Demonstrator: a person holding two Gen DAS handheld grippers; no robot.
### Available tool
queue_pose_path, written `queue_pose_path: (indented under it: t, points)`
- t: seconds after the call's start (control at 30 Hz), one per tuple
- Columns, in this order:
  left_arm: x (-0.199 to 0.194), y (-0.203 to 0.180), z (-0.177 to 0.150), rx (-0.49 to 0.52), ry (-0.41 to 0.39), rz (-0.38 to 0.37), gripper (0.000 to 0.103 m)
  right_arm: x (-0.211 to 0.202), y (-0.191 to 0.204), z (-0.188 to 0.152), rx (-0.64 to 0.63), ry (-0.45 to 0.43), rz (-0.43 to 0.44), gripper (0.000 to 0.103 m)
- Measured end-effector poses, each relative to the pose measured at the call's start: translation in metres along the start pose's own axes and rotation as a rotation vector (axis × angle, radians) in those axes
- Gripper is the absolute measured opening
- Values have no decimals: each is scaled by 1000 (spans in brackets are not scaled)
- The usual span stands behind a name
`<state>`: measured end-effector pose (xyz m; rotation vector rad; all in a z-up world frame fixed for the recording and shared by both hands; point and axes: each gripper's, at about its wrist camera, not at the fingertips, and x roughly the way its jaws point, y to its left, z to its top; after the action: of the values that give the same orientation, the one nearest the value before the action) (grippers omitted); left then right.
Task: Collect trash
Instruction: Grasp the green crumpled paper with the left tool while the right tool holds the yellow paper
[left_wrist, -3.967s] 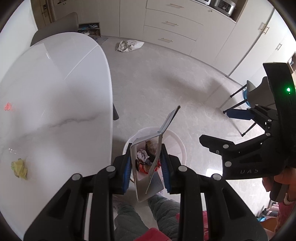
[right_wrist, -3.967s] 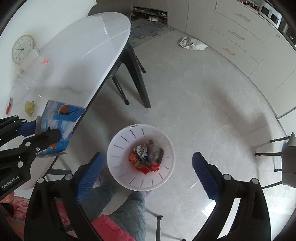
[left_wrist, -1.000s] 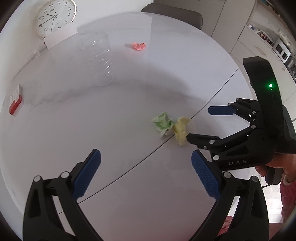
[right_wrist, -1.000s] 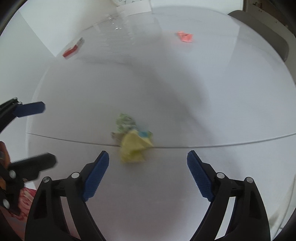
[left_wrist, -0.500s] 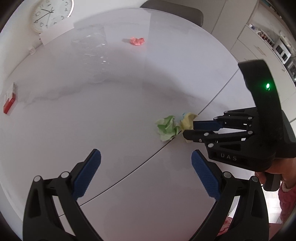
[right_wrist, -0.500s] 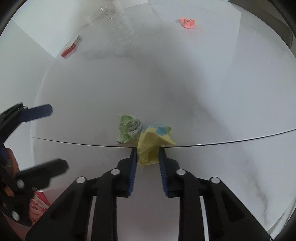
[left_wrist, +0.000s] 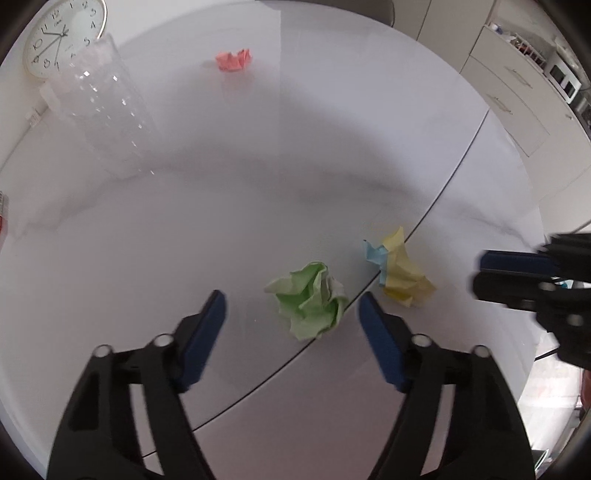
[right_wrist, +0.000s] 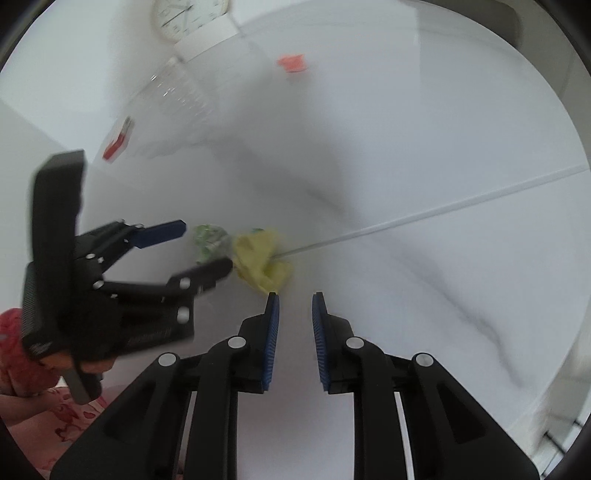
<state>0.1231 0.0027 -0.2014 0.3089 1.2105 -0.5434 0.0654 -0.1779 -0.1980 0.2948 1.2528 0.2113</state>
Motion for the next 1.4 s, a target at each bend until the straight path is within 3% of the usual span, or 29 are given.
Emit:
queue_pose_path:
  t: [0.2,0.3,0.43,0.5,0.8,0.9,0.93,1.2,1.4]
  points:
    - [1,1,-1,6,-22,-8,40,0,-1,-4,21,-16,10,20]
    - [-2,2,-3,7,-28,-15,34,-2,-2,-5,-8,-13,20,23]
    - [-16,6,-6,-8,-42,-27,34,7,18,5,-89,-16,26,41]
    - [-25,7,-7,-14,-47,-22,34,19,29,11,-135,-1,16,43]
    - [-73,22,-13,-56,-90,44,34,48,54,21,-221,35,-29,43]
    - [-81,25,-13,-70,-99,52,34,49,60,21,-242,51,-39,24]
    - [-83,24,-14,-73,-104,55,34,48,61,21,-244,50,-43,24]
    - [-102,8,-17,-43,-128,50,34,10,44,5,-169,-10,-28,24]
    - [-114,-40,-17,39,-146,-9,34,-48,-3,-40,-19,-76,-46,24]
